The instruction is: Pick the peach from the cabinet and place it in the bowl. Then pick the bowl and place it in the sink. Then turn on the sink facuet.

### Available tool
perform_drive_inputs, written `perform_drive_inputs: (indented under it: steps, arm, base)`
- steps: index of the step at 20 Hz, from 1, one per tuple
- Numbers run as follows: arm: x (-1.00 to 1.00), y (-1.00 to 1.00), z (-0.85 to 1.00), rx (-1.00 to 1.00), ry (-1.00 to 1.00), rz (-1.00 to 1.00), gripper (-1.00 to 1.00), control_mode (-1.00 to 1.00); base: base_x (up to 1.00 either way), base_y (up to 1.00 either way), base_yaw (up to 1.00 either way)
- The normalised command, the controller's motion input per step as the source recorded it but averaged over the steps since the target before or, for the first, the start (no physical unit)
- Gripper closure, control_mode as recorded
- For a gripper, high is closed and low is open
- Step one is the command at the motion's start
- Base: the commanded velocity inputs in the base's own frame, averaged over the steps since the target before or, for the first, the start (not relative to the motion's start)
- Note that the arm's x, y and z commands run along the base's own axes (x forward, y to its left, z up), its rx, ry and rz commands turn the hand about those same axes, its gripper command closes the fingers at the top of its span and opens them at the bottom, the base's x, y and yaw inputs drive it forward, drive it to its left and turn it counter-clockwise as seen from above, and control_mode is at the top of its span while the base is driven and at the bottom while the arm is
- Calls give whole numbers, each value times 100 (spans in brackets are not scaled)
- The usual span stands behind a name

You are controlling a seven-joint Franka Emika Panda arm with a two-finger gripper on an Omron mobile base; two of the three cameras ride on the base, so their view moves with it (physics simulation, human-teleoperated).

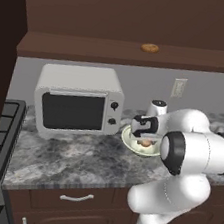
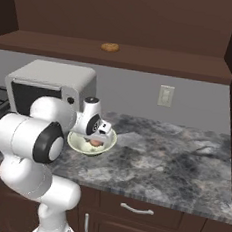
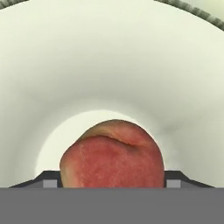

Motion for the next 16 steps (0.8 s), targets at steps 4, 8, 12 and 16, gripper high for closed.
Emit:
perform_drive_inputs:
  steps: [4, 8, 12, 16]
  arm:
    - [3, 0, 0, 2, 0, 1, -100, -100]
    - [-2, -2, 3, 3, -1, 0, -100, -100]
    - [-63, -43, 68, 2, -9, -15, -100, -100]
    - [-84, -19, 91, 0, -11, -18, -100, -100]
  base:
    - [0, 0, 0]
    - [0, 0, 0]
    - [0, 0, 0]
    - [0, 0, 0]
